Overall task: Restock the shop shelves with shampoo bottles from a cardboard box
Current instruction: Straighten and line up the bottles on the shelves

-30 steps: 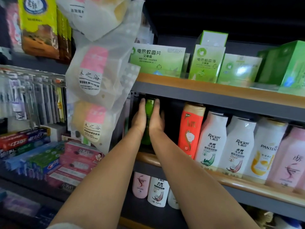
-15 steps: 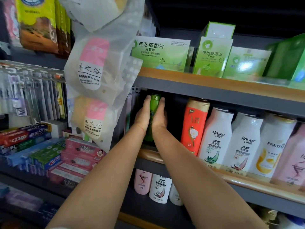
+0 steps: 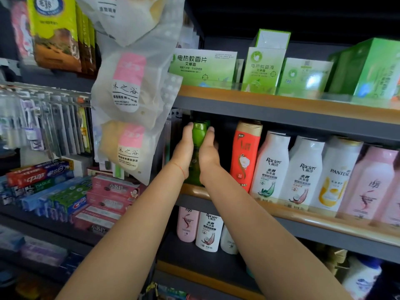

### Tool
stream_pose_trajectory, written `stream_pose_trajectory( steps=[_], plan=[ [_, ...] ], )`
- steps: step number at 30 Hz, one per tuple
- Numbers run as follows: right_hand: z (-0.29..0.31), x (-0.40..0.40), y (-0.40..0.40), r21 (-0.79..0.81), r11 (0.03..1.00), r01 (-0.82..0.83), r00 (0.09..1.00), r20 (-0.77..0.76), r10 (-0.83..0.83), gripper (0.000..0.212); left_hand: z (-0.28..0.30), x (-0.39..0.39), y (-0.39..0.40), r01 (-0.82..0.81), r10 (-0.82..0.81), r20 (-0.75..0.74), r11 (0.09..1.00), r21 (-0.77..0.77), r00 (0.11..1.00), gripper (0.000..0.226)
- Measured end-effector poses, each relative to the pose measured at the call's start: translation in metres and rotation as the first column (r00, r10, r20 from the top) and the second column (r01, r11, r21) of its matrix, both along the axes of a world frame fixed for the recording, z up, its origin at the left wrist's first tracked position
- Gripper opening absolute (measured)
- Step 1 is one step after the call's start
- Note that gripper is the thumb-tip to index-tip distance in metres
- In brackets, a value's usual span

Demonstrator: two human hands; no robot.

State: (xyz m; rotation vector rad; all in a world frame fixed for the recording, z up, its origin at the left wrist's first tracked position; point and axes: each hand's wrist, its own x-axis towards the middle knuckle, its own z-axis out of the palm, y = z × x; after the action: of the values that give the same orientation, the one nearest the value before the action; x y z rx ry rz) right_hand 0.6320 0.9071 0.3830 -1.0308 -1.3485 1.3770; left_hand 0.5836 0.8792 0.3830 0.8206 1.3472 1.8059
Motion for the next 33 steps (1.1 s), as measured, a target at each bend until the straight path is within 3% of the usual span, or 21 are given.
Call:
stream_pose_trajectory(
  steps=[10, 16, 20, 22, 26, 33],
  plan=[
    [-0.001, 0.026, -0.018, 0.098, 0.989, 0.108, 0.994, 0.024, -0.111, 0.077, -0.004, 0.013, -0.021, 0.141, -0.142, -0.030, 0.990, -0.016, 0.989, 0.059],
    [-0.007, 0.037, -0.036, 0.136, 0.987, 0.091, 0.994, 0.040, -0.098, 0.069, -0.004, 0.017, -0.026, 0.166, -0.166, -0.070, 0.986, -0.010, 0.984, 0.056],
    [-0.030, 0.049, -0.057, 0.364, 0.931, 0.020, 0.998, 0.048, -0.040, 0.056, -0.003, 0.017, -0.026, 0.170, -0.175, -0.140, 0.984, -0.047, 0.975, 0.077],
    [-0.048, 0.062, -0.071, 0.485, 0.873, -0.054, 0.995, 0.102, 0.005, 0.062, -0.007, 0.016, -0.023, 0.178, -0.184, -0.210, 0.983, -0.047, 0.960, 0.092],
    [-0.071, 0.086, -0.083, 0.568, 0.813, -0.130, 0.981, 0.191, 0.024, 0.069, -0.010, 0.019, -0.023, 0.186, -0.181, -0.270, 0.982, -0.005, 0.946, 0.077],
    [-0.080, 0.096, -0.079, 0.608, 0.789, -0.091, 0.980, 0.196, -0.039, 0.069, -0.011, 0.034, -0.015, 0.233, -0.228, -0.262, 0.972, -0.011, 0.938, 0.065]
  ],
)
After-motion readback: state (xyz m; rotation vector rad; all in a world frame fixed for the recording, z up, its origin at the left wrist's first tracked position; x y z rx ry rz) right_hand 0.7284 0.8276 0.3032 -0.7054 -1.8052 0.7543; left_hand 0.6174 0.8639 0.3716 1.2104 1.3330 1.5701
